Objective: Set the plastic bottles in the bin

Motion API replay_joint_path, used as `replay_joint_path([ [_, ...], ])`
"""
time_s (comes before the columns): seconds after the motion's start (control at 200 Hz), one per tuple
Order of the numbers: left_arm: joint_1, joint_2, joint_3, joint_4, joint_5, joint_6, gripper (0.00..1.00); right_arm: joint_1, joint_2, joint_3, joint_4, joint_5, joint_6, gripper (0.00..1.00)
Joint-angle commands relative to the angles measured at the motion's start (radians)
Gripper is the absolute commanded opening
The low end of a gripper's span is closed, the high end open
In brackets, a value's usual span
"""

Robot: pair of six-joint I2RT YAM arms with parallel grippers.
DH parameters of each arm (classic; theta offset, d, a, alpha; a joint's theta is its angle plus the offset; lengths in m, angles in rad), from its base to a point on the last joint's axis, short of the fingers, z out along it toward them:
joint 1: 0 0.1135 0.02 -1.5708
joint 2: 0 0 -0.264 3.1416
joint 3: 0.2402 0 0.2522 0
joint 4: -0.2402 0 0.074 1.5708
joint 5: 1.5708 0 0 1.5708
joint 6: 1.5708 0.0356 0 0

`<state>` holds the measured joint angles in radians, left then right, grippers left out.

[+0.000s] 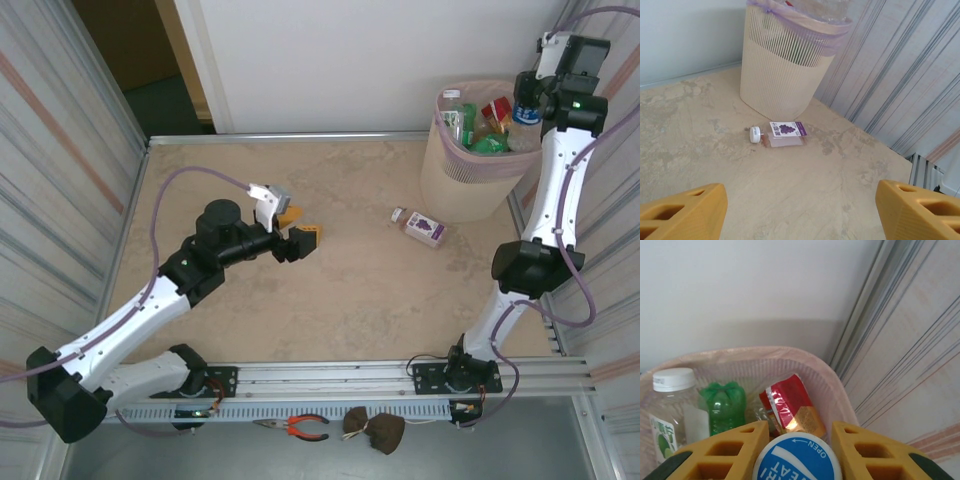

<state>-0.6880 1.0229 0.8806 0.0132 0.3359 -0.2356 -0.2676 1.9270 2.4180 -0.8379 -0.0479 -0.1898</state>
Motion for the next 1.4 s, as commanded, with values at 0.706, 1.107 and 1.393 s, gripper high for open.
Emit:
replay_joint_path([
  [0.706, 0.039, -0.026, -0.043, 0.025, -0.009, 0.015, 0.79, 0.065, 0.183, -0.016, 0.039, 0.137, -0.105, 0.57],
  [1.107, 0.041, -0.028, -0.045, 0.037, -0.001, -0.001, 0.79, 0.041, 0.112, 0.011, 0.029, -0.204, 0.058, 0.70],
  [1.393, 0.042, -0.029, -0.045, 0.042, 0.005, -0.007, 0.79, 0.003, 0.089, 0.005, 0.041, -0.258, 0.138, 0.48],
])
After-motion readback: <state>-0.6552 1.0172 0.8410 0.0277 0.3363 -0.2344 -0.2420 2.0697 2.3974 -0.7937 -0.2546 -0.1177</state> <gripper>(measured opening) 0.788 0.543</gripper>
